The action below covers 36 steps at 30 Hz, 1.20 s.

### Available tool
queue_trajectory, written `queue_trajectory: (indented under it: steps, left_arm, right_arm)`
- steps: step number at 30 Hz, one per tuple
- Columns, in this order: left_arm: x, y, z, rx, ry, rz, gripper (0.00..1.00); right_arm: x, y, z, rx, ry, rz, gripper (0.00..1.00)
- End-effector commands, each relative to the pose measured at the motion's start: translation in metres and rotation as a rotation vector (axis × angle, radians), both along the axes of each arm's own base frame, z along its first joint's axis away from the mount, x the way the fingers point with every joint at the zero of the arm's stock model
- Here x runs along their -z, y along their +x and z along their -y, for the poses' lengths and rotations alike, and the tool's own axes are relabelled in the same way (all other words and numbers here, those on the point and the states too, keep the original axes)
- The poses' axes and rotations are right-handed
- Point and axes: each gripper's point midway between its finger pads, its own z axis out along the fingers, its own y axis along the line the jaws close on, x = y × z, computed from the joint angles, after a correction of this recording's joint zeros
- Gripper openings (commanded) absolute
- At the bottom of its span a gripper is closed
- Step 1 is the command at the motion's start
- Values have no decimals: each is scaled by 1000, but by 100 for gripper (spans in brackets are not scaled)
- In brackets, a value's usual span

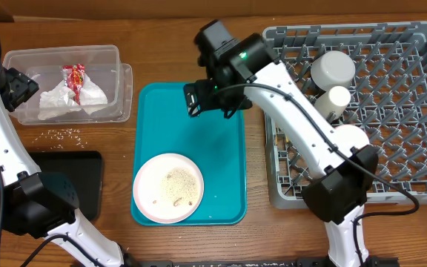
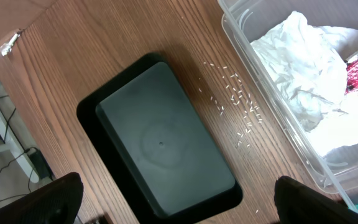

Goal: Sort waste into correct bins and load items into the dishwasher

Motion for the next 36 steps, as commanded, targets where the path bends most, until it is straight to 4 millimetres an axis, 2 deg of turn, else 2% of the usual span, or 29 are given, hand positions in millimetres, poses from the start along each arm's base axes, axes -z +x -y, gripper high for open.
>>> queue_trajectory:
  steps: [1, 4, 8, 12, 15, 17, 21, 24, 36]
  left_arm:
    - [4, 1, 1, 11, -7, -16, 100]
    - [4, 1, 1, 11, -7, -16, 100]
    - [4, 1, 1, 11, -5, -13, 100]
    - [3, 9, -2, 9, 2, 22, 100]
    - [7, 19, 9, 12, -66, 76, 100]
    - [10, 27, 24, 24, -156, 119, 100]
    - [11, 32, 33, 32, -211, 150, 100]
    - [11, 32, 33, 32, -210, 150, 100]
    - [11, 32, 33, 32, -210, 150, 100]
  right_arm:
    - [-30, 28, 39, 180, -60, 120, 100]
    - [-56, 38, 69, 250, -48, 165, 100]
    - [-88, 49, 128, 380, -36, 204, 100]
    - [-103, 48, 192, 522, -48, 197, 100]
    - [-103, 44, 226, 603, -28, 146, 100]
    - [-102, 42, 237, 635, 15, 103, 100]
    - [-102, 44, 247, 664, 54, 86, 100]
    - [-102, 46, 253, 680, 55, 92, 100]
    - [-102, 47, 253, 680, 56, 93, 100]
